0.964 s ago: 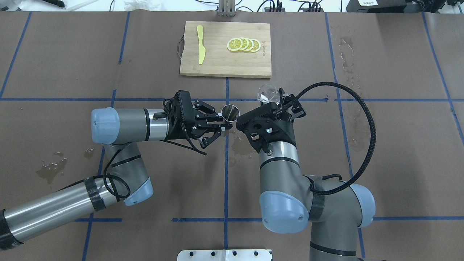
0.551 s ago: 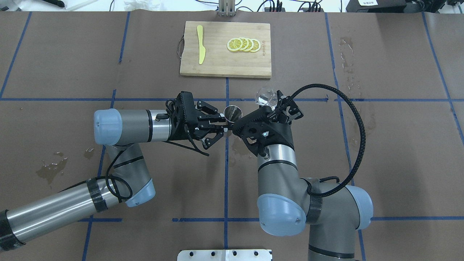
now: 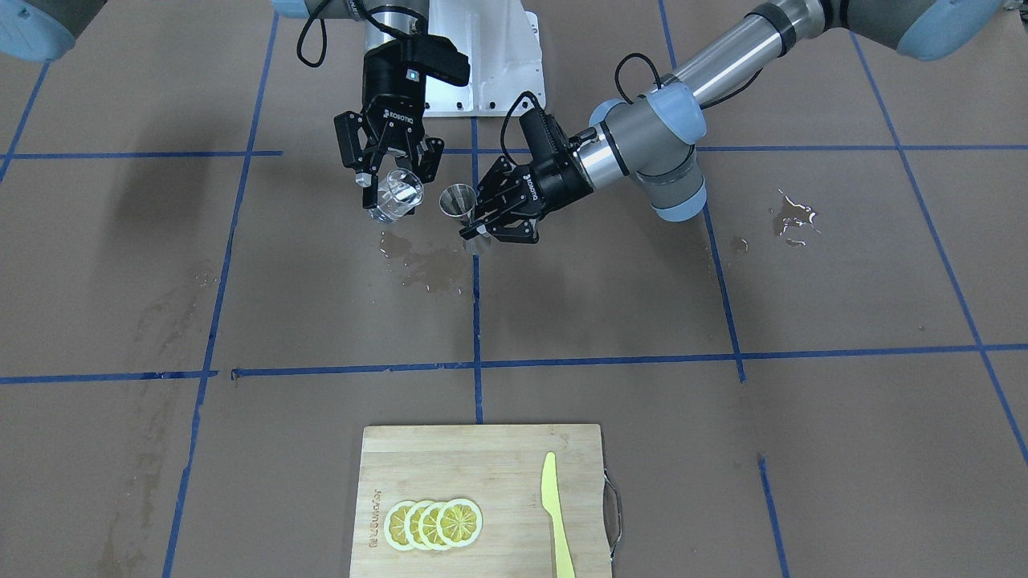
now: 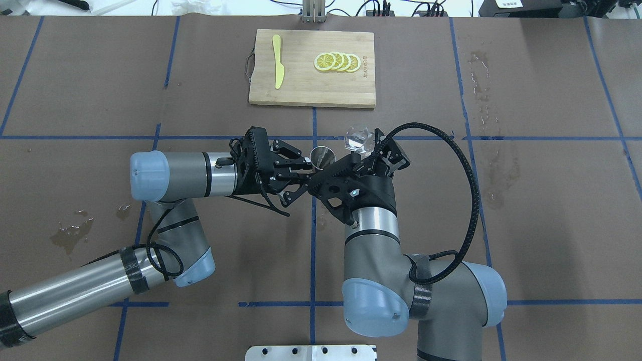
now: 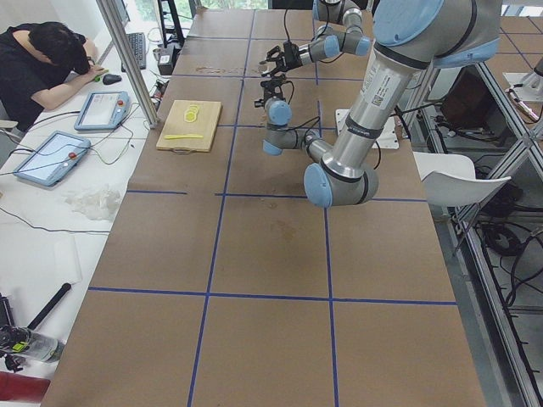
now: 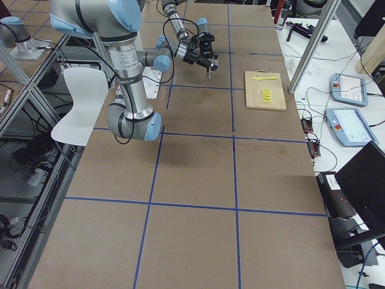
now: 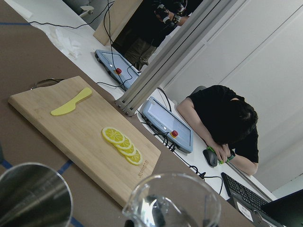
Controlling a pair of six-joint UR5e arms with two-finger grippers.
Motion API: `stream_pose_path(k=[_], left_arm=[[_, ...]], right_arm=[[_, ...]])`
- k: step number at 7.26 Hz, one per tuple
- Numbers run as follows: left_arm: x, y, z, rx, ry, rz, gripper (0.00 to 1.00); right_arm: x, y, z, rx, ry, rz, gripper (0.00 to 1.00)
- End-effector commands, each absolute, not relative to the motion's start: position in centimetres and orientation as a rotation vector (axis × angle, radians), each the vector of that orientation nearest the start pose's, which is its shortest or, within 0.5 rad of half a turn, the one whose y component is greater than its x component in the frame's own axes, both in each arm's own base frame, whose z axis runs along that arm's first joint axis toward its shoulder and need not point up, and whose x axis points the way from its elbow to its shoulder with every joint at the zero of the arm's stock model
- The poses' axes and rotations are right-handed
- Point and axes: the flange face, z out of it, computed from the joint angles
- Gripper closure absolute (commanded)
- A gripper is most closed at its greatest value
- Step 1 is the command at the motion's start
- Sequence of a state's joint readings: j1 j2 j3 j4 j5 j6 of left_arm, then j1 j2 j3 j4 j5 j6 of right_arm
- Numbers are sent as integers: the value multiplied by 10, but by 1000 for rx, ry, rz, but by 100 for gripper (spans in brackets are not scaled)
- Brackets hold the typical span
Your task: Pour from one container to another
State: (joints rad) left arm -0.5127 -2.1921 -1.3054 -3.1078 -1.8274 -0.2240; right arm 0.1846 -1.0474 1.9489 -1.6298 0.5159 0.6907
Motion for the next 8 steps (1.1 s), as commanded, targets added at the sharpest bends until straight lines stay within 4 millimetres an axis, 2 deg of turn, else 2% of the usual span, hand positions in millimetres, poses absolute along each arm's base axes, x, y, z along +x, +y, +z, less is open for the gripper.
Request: stream_pose_path(k=[1, 8], left_arm=[[535, -425, 246, 1459, 1316, 802, 100], [536, -424, 245, 1459, 1319, 801, 100]], right_arm=[[-514, -314, 171, 1248, -114, -195, 100], [-524, -306, 172, 1264, -74, -241, 100]])
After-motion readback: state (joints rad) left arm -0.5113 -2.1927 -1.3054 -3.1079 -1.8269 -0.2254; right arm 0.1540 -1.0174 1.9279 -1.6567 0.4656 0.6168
